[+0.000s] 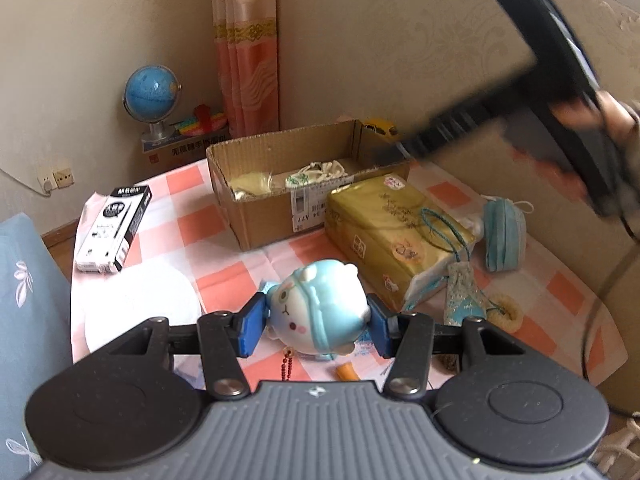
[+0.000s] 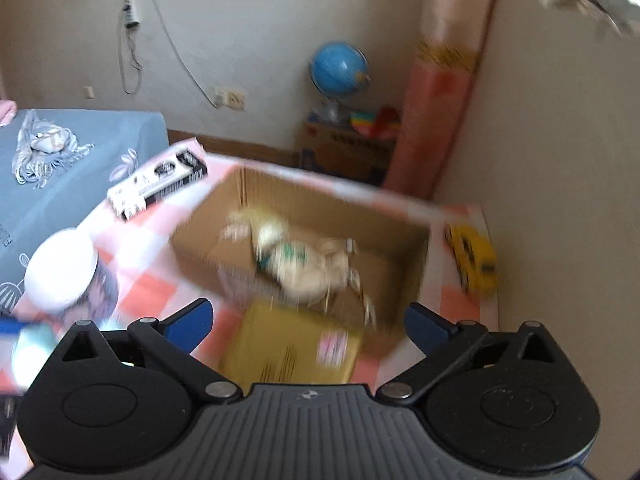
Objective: Organize soft objects
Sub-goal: 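Lower blue plush into cardboard box and open left tool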
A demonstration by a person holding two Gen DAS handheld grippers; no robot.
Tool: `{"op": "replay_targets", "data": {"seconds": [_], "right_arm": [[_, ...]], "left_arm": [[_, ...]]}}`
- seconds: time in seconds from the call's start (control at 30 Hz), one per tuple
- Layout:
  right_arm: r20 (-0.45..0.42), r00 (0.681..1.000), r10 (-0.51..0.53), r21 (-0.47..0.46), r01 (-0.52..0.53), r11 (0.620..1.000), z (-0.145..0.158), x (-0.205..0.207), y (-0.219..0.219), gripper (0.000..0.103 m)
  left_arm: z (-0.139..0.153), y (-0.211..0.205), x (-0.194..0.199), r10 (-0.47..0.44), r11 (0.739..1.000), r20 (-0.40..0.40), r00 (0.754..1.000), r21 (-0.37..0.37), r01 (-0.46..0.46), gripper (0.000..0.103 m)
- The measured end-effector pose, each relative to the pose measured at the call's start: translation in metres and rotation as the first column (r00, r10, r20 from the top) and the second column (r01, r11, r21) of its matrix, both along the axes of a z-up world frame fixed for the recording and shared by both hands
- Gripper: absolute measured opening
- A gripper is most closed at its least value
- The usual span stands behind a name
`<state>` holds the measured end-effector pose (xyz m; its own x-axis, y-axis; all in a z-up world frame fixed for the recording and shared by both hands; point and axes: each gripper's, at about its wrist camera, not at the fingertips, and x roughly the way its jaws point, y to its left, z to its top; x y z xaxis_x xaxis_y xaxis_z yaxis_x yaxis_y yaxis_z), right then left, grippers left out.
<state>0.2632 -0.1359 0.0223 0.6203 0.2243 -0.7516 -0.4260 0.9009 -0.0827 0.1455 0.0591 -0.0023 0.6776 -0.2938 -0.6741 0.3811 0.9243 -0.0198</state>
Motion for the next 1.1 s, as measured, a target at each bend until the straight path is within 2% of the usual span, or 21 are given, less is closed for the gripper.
{"op": "replay_targets", "data": {"seconds": [0.1,0.2,0.4,0.63,0.8,0.9,0.93,0.97,1.1], "right_arm": [[-0.007,0.999,-0.053,-0.003,0.053,0.999,-0.009,-0.031,-0.01,0.103],[0.022,0.996,-0.089,-0.008,0.089,0.996,-0.017,-0.064,-0.019,0.103],[0.018,0.991,-0.129,0.064,0.128,0.99,-0.029,-0.11,-0.035,0.103],[0.017,0.984,-0.177,0.077,0.175,0.982,-0.037,-0.132,-0.054,0.103],[0.03,0.979,-0.202,0.051,0.2,0.978,-0.038,-0.133,-0.065,0.103],[0.03,0.978,-0.206,0.057,0.205,0.977,-0.039,-0.133,-0.07,0.103],[0.03,0.978,-0.206,0.06,0.204,0.977,-0.039,-0.133,-0.071,0.103],[0.03,0.979,-0.204,0.06,0.202,0.978,-0.039,-0.133,-0.071,0.103],[0.04,0.98,-0.196,0.059,0.194,0.979,-0.038,-0.135,-0.072,0.103]], "left_arm": [[0.006,-0.002,0.006,-0.007,1.0,0.012,1.0,0.017,0.007,0.052],[0.013,-0.007,0.015,-0.019,0.999,0.024,1.0,0.034,0.018,0.052],[0.027,-0.019,0.049,-0.026,0.998,0.046,0.999,0.059,0.023,0.052],[0.037,-0.035,0.117,-0.002,0.995,0.071,0.998,0.101,-0.005,0.052],[0.032,-0.044,0.163,0.042,0.989,0.067,0.997,0.137,-0.051,0.054],[0.027,-0.044,0.178,0.082,0.983,0.075,0.994,0.159,-0.093,0.066],[0.026,-0.044,0.181,0.094,0.982,0.076,0.993,0.159,-0.105,0.076],[0.026,-0.041,0.179,0.102,0.982,0.081,0.991,0.151,-0.114,0.082],[0.033,-0.033,0.165,0.126,0.984,0.1,0.987,0.117,-0.137,0.091]]}}
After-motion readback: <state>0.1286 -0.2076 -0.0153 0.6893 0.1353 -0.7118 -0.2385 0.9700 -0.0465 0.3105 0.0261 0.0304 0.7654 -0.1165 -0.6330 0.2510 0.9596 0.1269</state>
